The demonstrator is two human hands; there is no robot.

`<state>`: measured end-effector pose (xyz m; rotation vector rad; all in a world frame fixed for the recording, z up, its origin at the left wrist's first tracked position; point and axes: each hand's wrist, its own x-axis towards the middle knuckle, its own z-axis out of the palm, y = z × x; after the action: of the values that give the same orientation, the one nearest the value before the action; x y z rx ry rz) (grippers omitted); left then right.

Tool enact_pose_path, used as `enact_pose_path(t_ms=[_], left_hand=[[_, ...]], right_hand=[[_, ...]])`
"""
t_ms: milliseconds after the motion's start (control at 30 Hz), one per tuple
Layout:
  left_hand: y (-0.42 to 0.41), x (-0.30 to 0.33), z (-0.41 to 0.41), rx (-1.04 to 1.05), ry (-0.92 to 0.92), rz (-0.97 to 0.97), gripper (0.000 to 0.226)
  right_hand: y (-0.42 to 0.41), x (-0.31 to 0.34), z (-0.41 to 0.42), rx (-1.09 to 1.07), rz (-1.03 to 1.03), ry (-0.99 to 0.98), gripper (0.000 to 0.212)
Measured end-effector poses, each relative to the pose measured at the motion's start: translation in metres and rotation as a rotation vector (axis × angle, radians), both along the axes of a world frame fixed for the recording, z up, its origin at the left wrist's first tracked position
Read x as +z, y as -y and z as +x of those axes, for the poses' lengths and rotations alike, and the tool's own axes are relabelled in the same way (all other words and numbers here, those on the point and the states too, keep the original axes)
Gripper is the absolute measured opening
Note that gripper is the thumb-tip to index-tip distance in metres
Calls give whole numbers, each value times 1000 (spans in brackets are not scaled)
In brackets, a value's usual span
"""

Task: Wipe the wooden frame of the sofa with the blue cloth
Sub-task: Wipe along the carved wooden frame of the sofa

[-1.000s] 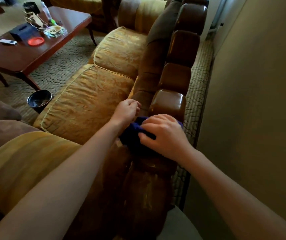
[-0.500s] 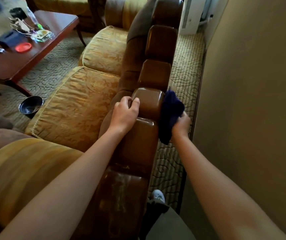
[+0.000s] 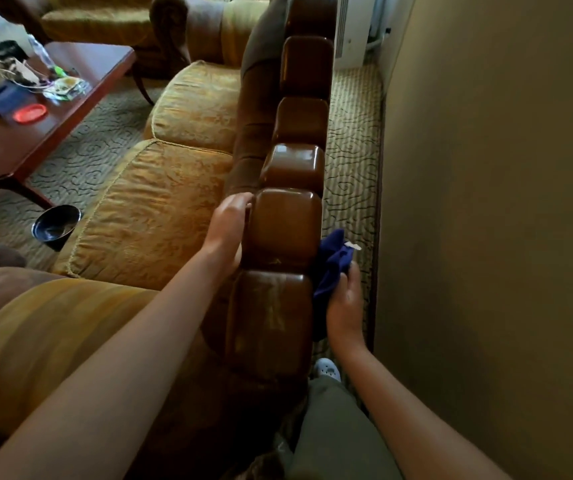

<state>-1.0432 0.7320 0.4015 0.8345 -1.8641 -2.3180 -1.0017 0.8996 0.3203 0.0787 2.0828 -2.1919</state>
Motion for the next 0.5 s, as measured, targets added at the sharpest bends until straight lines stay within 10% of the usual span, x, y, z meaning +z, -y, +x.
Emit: enact_pose_path(t_ms=[267, 500], left_hand=[[0, -12, 56, -54, -22, 73, 27], [13, -12, 71, -43, -20, 202, 42]], right_hand=[[1, 43, 38, -13, 377, -160, 45], [56, 70, 7, 314, 1066, -792, 40]])
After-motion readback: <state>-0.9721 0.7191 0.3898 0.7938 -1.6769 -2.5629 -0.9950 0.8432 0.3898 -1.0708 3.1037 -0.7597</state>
